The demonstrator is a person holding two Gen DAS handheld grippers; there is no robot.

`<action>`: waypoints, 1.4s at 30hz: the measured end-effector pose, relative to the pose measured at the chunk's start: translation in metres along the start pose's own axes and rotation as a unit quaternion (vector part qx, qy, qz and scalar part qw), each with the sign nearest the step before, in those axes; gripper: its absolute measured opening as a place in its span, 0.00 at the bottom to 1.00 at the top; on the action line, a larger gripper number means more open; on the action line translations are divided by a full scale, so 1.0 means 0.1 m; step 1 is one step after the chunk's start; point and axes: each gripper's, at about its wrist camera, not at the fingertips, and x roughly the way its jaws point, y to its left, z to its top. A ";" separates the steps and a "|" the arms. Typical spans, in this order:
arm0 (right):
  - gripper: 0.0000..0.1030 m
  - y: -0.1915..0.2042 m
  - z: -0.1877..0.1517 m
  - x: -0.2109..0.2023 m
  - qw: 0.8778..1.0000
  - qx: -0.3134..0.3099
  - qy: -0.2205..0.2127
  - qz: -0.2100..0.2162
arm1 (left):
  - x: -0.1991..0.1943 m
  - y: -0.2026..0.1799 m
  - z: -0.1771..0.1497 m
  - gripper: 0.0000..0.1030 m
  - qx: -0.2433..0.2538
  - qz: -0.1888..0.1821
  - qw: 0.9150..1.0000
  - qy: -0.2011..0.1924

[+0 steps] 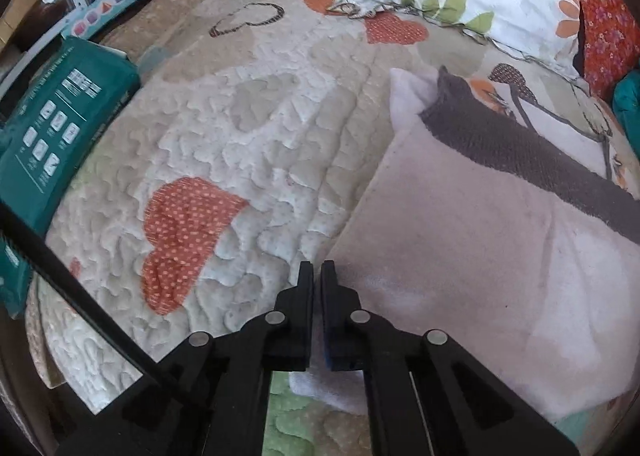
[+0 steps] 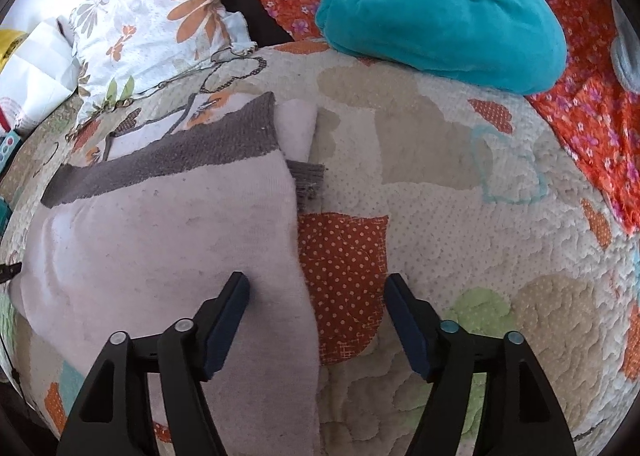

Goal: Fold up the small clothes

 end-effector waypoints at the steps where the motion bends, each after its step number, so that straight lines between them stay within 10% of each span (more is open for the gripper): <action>1: 0.77 -0.03 0.00 0.01 1.000 0.008 0.003 0.003 | -0.01 0.02 0.00 0.03 -0.001 0.006 1.000 0.000; 4: 0.79 -0.09 -0.01 0.03 1.000 0.021 0.004 0.008 | 0.01 0.19 -0.02 0.00 -0.019 0.050 0.999 0.003; 11: 0.79 0.02 -0.08 -0.18 0.999 -0.004 -0.024 -0.045 | -0.17 0.66 -0.07 0.01 -0.085 0.015 0.996 -0.009; 15: 0.79 0.20 -0.09 -0.45 0.998 -0.019 -0.045 -0.049 | -0.30 0.91 -0.06 0.30 -0.127 0.005 0.992 -0.028; 23: 0.79 1.51 -0.06 -0.52 0.987 -0.151 -0.026 0.039 | -0.39 1.26 -0.01 0.49 -0.197 -0.042 0.979 -0.030; 32: 0.79 3.19 -0.44 -0.17 0.940 -0.308 0.039 0.143 | -0.50 1.72 0.09 0.51 -0.253 -0.047 0.965 -0.046; 38: 0.79 3.94 -0.73 0.02 0.911 -0.400 0.029 0.097 | -0.54 1.95 0.09 0.52 -0.279 -0.049 0.958 -0.054; 42: 0.76 4.17 -0.68 0.11 0.916 -0.397 0.005 0.061 | -0.54 2.01 0.07 0.52 -0.292 -0.054 0.953 -0.055</action>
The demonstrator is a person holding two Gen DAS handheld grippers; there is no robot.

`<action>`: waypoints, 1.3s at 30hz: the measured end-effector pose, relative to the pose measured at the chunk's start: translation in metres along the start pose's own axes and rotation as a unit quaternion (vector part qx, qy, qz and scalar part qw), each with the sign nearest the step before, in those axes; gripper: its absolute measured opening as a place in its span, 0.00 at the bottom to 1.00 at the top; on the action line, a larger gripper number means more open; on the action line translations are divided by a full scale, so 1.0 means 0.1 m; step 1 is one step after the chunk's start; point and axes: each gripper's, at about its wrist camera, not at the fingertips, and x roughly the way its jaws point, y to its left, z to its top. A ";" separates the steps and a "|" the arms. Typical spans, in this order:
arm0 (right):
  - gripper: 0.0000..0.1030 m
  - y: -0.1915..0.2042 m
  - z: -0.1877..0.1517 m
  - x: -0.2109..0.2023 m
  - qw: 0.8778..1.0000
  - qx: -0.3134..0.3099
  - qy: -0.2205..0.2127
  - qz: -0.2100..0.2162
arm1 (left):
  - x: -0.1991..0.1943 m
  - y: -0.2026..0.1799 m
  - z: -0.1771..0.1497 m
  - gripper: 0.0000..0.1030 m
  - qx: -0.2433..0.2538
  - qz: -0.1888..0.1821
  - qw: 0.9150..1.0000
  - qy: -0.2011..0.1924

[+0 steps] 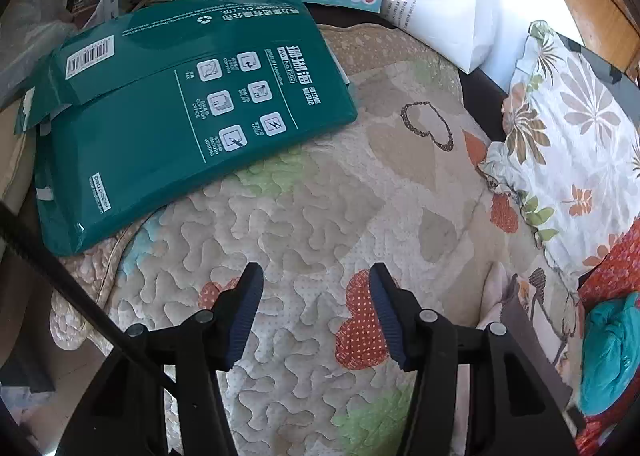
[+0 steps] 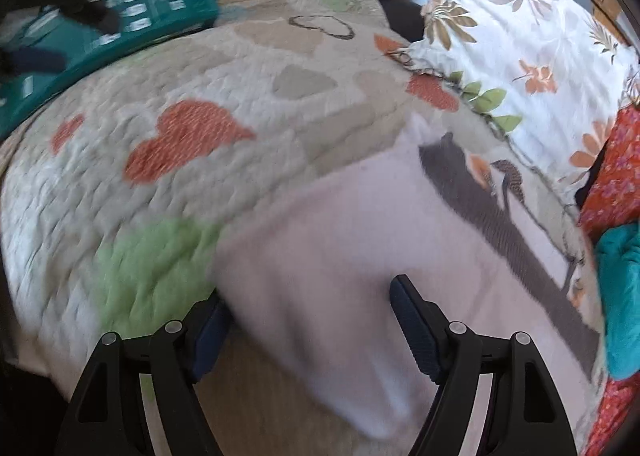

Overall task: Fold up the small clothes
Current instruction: 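Move the right tool to the folded pink cardigan and grasp its edge, then lift the folded cardigan with the right tool and carry it toward the teal pillow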

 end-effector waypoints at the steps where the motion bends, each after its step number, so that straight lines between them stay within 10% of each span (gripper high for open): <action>1: 0.65 -0.02 0.06 0.04 1.000 0.009 0.004 -0.002 | 0.00 0.00 -0.01 0.52 -0.002 -0.001 1.000 0.000; 5: 0.16 -0.17 0.20 0.12 0.998 0.054 0.019 -0.022 | 0.04 -0.04 -0.04 0.52 0.004 0.005 1.000 0.005; 12: 0.11 -1.07 0.07 -0.35 0.980 0.187 -0.016 0.070 | 0.06 -0.25 -0.18 0.52 0.033 0.008 0.999 0.007; 19: 0.11 -2.74 -0.91 -1.08 0.932 0.353 -0.066 0.043 | 0.12 -0.94 -0.65 0.52 0.119 -0.006 0.993 0.026; 24: 0.11 -3.39 -2.01 -1.20 0.905 0.425 -0.023 -0.015 | 0.19 -1.66 -1.24 0.52 0.219 -0.052 0.973 0.055; 28: 0.11 -3.47 -2.53 -0.88 0.878 0.476 0.015 0.048 | 0.24 -2.15 -1.74 0.52 0.281 -0.094 0.951 0.087; 33: 0.12 -3.35 -2.57 -0.80 0.893 0.447 0.004 0.046 | 0.17 -2.65 -2.41 0.52 0.350 -0.146 0.919 0.108; 39: 0.26 -3.52 -2.77 -0.92 0.881 0.469 -0.026 0.049 | 0.27 -2.92 -2.96 0.53 0.450 -0.054 0.890 0.044</action>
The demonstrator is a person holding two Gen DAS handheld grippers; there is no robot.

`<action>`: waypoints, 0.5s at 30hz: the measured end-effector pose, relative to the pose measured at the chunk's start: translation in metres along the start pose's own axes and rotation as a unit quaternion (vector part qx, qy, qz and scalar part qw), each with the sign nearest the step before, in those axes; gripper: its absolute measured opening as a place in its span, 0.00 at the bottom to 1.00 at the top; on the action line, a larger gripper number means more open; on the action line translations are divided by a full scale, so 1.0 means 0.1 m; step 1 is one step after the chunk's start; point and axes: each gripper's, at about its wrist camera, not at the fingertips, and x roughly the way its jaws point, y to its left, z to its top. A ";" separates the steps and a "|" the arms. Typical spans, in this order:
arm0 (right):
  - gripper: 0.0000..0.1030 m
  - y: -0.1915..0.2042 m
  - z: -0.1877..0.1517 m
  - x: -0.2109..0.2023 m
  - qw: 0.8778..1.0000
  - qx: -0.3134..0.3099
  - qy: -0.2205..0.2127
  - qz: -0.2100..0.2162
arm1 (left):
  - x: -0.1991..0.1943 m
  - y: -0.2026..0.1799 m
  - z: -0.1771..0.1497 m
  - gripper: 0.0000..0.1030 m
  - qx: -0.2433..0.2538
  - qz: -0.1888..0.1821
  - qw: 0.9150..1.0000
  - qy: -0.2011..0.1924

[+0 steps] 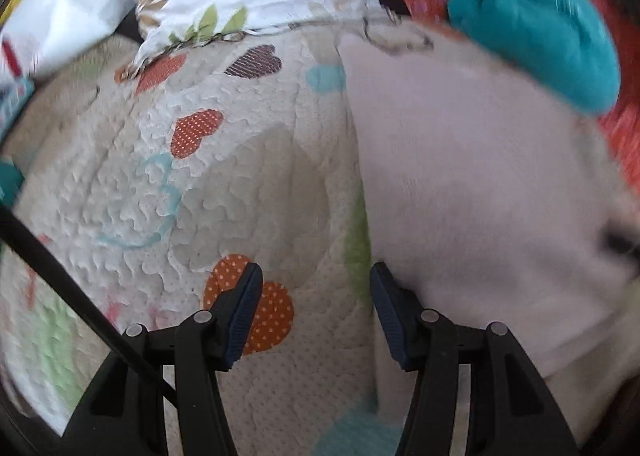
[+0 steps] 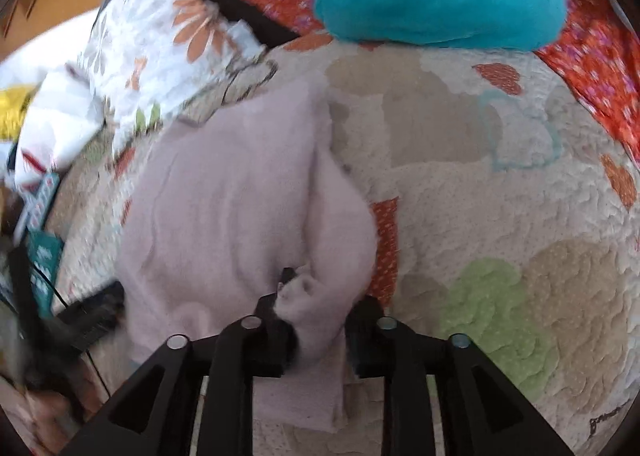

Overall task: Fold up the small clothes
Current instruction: 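Lift the folded cardigan with the right tool and carry it toward the teal pillow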

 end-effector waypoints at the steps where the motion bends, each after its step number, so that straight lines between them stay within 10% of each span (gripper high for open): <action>1: 0.27 -0.07 0.02 -0.07 1.000 0.016 -0.012 0.006 | 0.01 -0.01 -0.01 0.53 0.006 0.005 1.000 -0.005; 7: 0.64 -0.22 0.32 -0.14 0.998 0.053 -0.040 0.004 | -0.13 0.32 0.13 0.49 -0.048 -0.076 0.996 -0.001; 11: 0.67 -0.20 0.58 0.20 0.998 0.050 -0.001 0.039 | -0.07 0.58 0.29 0.73 -0.119 -0.149 0.982 -0.002; 15: 0.67 -0.07 0.72 0.67 0.995 0.031 0.046 0.081 | 0.22 0.54 0.40 0.74 -0.139 -0.221 0.965 0.019</action>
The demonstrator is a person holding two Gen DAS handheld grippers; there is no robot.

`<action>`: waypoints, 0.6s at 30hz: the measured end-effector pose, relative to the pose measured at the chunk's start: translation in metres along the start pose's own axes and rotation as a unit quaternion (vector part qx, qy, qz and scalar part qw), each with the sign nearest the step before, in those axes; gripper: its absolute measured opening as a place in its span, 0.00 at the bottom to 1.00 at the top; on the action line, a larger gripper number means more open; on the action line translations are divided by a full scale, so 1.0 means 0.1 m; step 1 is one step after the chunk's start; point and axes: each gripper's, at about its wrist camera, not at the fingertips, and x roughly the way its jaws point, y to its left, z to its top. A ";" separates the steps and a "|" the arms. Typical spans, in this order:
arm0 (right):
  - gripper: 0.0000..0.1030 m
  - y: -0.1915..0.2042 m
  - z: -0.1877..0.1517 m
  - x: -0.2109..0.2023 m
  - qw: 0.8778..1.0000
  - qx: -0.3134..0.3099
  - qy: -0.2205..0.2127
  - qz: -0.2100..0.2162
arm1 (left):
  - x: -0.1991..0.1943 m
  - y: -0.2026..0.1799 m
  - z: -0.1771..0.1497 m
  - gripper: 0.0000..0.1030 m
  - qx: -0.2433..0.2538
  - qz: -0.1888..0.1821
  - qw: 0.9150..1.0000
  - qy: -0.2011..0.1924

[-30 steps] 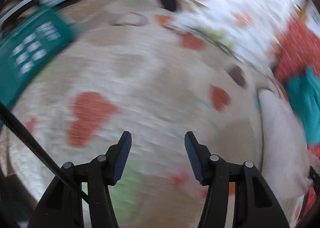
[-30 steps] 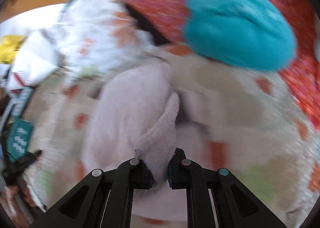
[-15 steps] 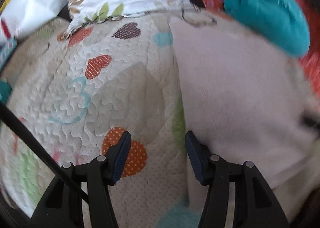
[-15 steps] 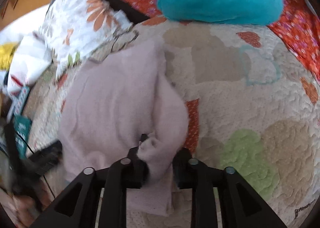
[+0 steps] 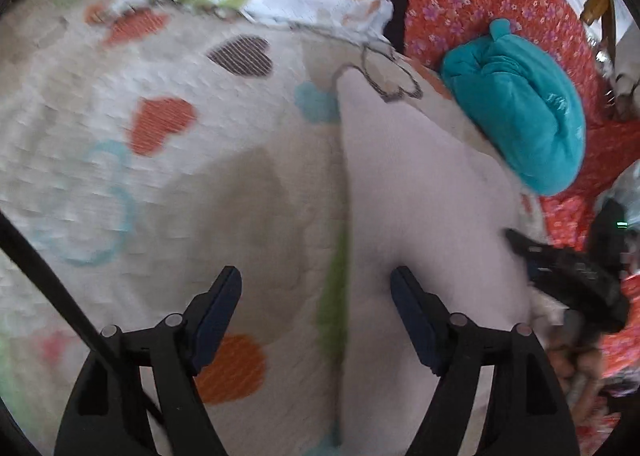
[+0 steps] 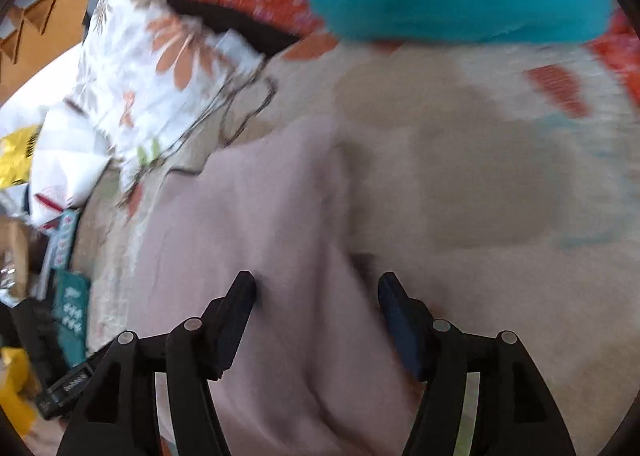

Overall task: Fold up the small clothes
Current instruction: 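Lift the folded cardigan with the right tool and carry it toward the teal pillow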

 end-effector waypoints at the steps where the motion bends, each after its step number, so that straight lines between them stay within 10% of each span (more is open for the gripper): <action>1: 0.69 0.02 0.03 0.12 1.000 -0.001 0.004 0.008 | 0.05 0.01 0.01 0.75 -0.008 -0.014 1.000 0.003; 4: 0.54 0.10 0.08 0.22 1.000 -0.016 0.000 0.006 | 0.16 0.03 0.04 0.69 -0.033 -0.057 0.998 0.019; 6: 0.35 0.14 0.10 0.20 0.999 -0.009 0.010 0.035 | 0.12 -0.04 0.08 0.22 -0.034 -0.112 0.993 0.035; 13: 0.34 0.41 0.15 -0.16 0.994 -0.039 -0.040 0.089 | -0.27 -0.49 0.24 0.27 0.043 -0.086 0.995 -0.029; 15: 0.39 0.38 0.13 -0.06 0.998 -0.045 -0.045 0.010 | -0.15 -0.52 0.20 0.55 0.052 -0.027 0.998 -0.018; 18: 0.44 0.24 0.10 0.04 0.995 -0.048 -0.046 -0.079 | 0.09 -0.46 0.05 0.57 0.069 0.028 0.997 0.021</action>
